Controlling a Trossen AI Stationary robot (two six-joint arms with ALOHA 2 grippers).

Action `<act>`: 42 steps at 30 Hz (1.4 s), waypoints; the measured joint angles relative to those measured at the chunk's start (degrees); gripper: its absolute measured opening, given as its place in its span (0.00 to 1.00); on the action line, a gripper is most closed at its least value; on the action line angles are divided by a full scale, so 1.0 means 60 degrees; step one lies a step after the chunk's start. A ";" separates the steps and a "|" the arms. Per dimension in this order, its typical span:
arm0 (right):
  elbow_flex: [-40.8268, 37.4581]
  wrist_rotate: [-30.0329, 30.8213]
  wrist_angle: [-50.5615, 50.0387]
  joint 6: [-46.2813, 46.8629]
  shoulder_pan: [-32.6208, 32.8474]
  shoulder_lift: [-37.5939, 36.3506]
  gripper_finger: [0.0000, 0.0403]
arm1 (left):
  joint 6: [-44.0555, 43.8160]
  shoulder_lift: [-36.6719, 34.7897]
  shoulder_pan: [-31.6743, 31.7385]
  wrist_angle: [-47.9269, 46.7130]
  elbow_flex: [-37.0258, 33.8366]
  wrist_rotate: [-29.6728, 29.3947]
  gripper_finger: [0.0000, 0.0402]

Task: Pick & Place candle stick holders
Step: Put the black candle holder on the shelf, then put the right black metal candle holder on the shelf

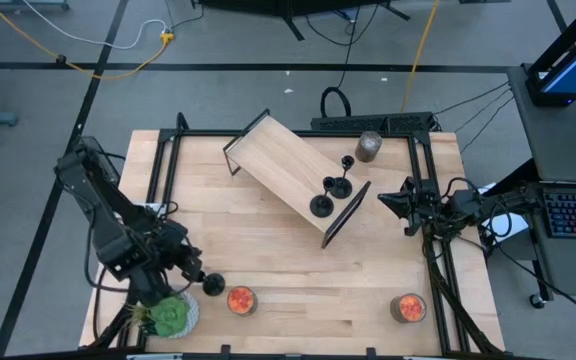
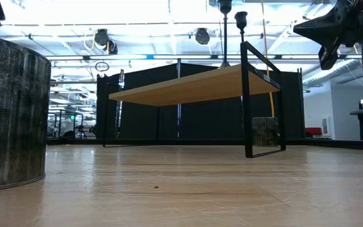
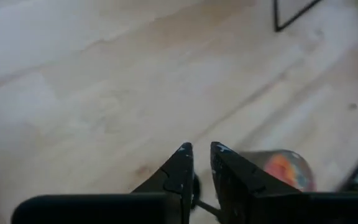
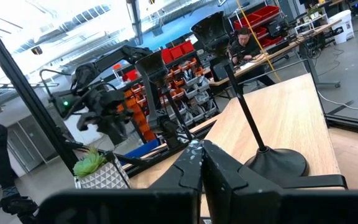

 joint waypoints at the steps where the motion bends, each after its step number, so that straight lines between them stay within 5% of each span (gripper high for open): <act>1: 0.0001 0.0000 -0.0001 -0.0004 0.0000 0.0001 0.00 | 0.0092 -0.0044 -0.0022 0.0241 0.0000 0.0101 0.18; 17: 0.0000 -0.0015 0.0001 -0.0165 -0.0003 -0.0001 0.00 | -0.0364 -0.0059 -0.0646 0.1459 0.0000 0.1915 0.49; 28: 0.0000 -0.0040 0.0005 -0.0149 -0.0001 0.0002 0.00 | -0.0347 -0.0059 -0.0440 0.1425 0.0000 0.1714 0.48; 42: 0.0000 -0.0044 0.0001 -0.0157 -0.0004 -0.0001 0.00 | 0.0365 -0.0019 0.0386 0.1109 -0.0003 0.2663 0.48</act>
